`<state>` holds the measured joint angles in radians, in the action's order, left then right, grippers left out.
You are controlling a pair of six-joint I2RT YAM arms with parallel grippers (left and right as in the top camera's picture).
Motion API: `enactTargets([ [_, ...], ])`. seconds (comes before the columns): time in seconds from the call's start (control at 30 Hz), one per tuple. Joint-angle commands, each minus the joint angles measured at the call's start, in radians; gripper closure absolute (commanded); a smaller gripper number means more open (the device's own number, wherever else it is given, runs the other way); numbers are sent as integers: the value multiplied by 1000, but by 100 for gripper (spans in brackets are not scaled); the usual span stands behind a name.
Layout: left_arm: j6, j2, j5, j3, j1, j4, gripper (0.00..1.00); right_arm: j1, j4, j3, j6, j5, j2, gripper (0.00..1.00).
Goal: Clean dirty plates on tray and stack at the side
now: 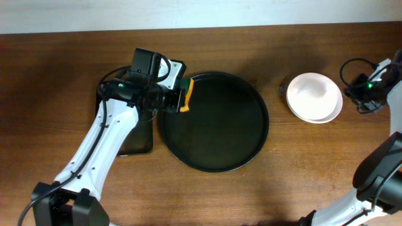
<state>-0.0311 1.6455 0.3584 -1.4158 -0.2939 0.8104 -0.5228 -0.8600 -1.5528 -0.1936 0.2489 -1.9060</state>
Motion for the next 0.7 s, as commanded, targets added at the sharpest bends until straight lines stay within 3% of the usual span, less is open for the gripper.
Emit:
enactTargets([
  [0.0, -9, -2, -57, -2, 5, -5, 100, 8, -35, -12, 93, 123, -11, 22],
  [0.1, -10, -2, -97, -2, 57, -9, 100, 66, -117, -25, 165, 238, -11, 20],
  [0.2, -10, -2, -98, -2, 184, -1, 99, 228, -209, -25, 190, 237, -11, 19],
  [0.27, -10, -2, -108, -2, 266, 26, 90, 357, -239, -24, 190, 233, -11, 15],
  [0.37, -9, -2, -161, 11, 335, 41, 91, 515, -243, -24, 190, 174, -12, 10],
  [0.4, -8, 3, -161, 19, 350, 43, 96, 581, -243, -24, 190, 134, -12, 9],
  [0.6, 6, 110, -253, 78, 356, 41, 96, 754, -244, -24, 190, 68, -12, 2],
  [0.67, 5, 161, -292, 96, 356, 32, 88, 758, -245, -24, 190, 68, -12, 1],
])
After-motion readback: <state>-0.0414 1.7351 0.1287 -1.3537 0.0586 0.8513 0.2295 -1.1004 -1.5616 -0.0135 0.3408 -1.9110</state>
